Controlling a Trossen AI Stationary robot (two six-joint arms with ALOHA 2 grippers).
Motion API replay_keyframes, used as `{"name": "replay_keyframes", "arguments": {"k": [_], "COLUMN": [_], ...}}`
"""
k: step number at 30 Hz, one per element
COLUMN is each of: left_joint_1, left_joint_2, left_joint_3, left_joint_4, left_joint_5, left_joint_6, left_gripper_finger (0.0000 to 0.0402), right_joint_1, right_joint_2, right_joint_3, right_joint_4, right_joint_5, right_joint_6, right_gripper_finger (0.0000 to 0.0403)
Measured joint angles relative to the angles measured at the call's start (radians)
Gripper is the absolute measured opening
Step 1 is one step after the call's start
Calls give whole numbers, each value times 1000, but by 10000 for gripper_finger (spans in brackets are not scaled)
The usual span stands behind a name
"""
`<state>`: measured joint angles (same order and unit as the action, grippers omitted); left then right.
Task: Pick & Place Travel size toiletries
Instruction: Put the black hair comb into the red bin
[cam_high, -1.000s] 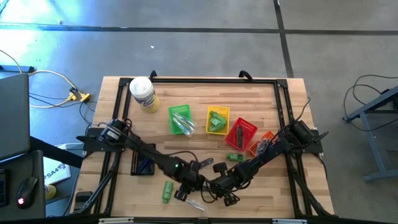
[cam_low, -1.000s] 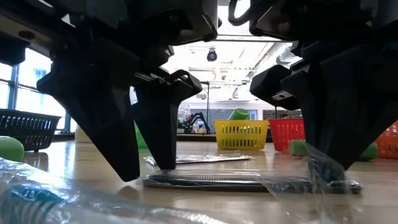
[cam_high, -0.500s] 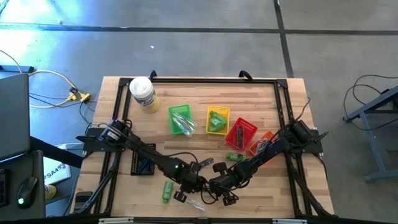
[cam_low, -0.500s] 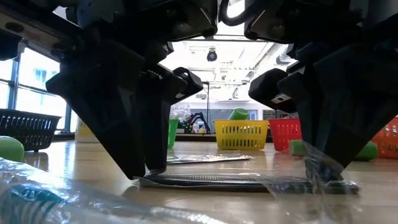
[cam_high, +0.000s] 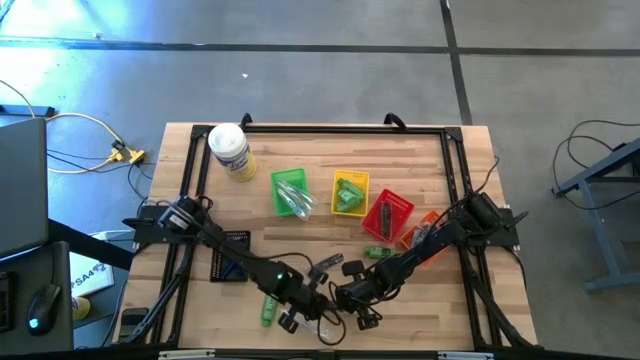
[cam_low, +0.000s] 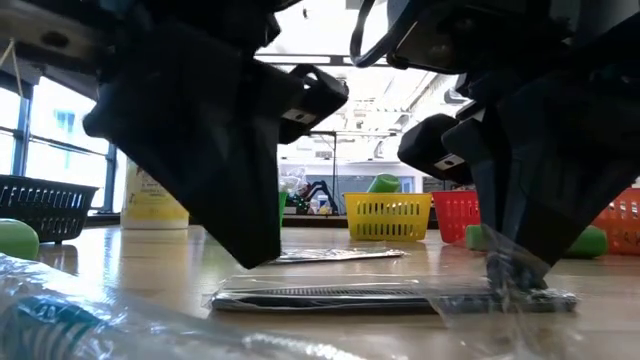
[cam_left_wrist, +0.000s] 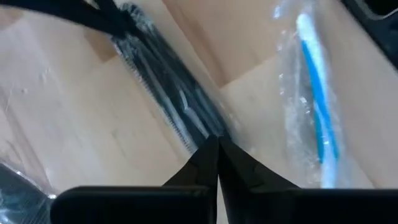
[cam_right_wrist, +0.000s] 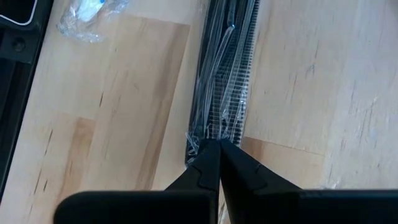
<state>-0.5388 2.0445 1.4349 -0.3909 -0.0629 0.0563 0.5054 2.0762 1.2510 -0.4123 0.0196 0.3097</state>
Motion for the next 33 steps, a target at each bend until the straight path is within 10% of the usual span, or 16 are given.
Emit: {"name": "replay_keyframes", "arguments": {"k": [21,33], "left_joint_1": [21,29], "left_joint_2": [9,93], "left_joint_3": [-108,-113], "left_joint_4": [97,116], "left_joint_5": [3,2], "left_joint_6": [-117,-171], "left_gripper_finger": [0,0], "right_joint_1": [6,24], "right_joint_2": [-41,-131], "right_joint_3": [-10,-15], "right_joint_4": [-3,-89], "right_joint_5": [13,88], "right_joint_6": [1,1], "right_gripper_finger": [14,231]}}
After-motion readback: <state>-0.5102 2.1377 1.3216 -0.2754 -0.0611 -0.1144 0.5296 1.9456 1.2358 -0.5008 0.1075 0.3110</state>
